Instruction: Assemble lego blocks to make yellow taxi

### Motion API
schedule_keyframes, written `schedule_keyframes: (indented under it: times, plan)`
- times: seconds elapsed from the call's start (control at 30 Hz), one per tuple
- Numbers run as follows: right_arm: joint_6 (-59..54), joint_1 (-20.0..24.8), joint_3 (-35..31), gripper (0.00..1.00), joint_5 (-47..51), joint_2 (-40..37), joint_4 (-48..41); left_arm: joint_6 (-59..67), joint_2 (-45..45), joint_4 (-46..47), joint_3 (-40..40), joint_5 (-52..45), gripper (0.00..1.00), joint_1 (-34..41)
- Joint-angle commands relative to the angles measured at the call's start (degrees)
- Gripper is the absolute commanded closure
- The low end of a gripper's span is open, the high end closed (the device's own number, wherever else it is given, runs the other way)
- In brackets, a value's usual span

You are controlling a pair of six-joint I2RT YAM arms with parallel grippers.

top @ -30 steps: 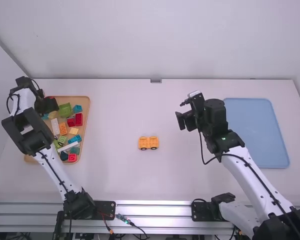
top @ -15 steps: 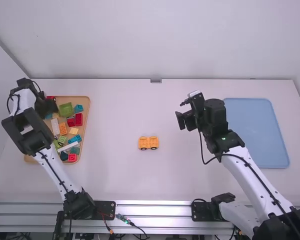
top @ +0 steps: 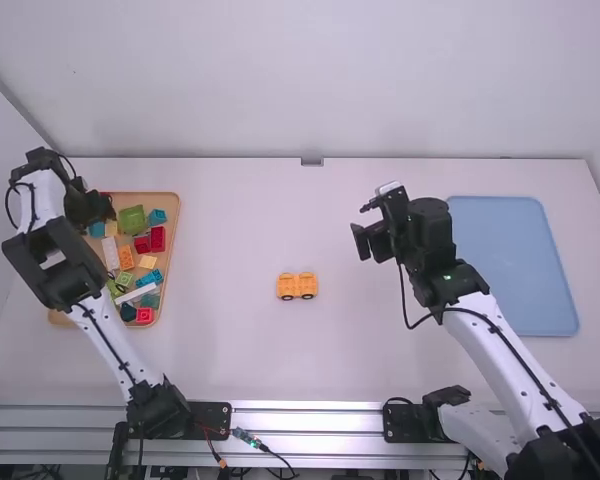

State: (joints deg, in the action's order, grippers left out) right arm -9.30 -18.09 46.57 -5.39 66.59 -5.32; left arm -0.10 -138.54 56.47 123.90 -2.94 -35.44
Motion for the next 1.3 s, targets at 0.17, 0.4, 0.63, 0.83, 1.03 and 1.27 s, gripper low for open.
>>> schedule_keyframes:
  times: [0.17, 0.4, 0.63, 0.83, 1.03, 1.27]
  plan:
    - [0.1, -0.2, 2.2, 0.01, 0.3, 0.4, 0.1, -2.7, 1.4, -4.1, -4.6, -0.5, 0.24, 0.9]
    - [0.0, 0.1, 2.2, 0.01, -0.6, 0.4, 0.1, -2.7, 1.4, -7.0, -7.2, -3.9, 0.25, 1.0]
    - [0.0, 0.1, 2.2, 0.01, -0.6, 0.4, 0.1, -2.2, 1.4, -11.7, -11.0, -4.0, 0.35, 1.0]
    - [0.0, 0.0, 2.2, 0.01, -0.5, 0.4, 0.1, 1.0, 1.4, -11.6, -11.0, -3.9, 0.40, 1.0]
    - [0.0, 0.0, 2.2, 0.01, -0.5, 0.4, 0.1, 4.6, 1.4, -12.0, -11.0, -3.9, 0.42, 1.1]
    - [0.0, 0.0, 2.2, 0.01, -0.5, 0.4, 0.1, 7.5, 1.4, -12.1, -11.0, -3.8, 0.57, 1.4]
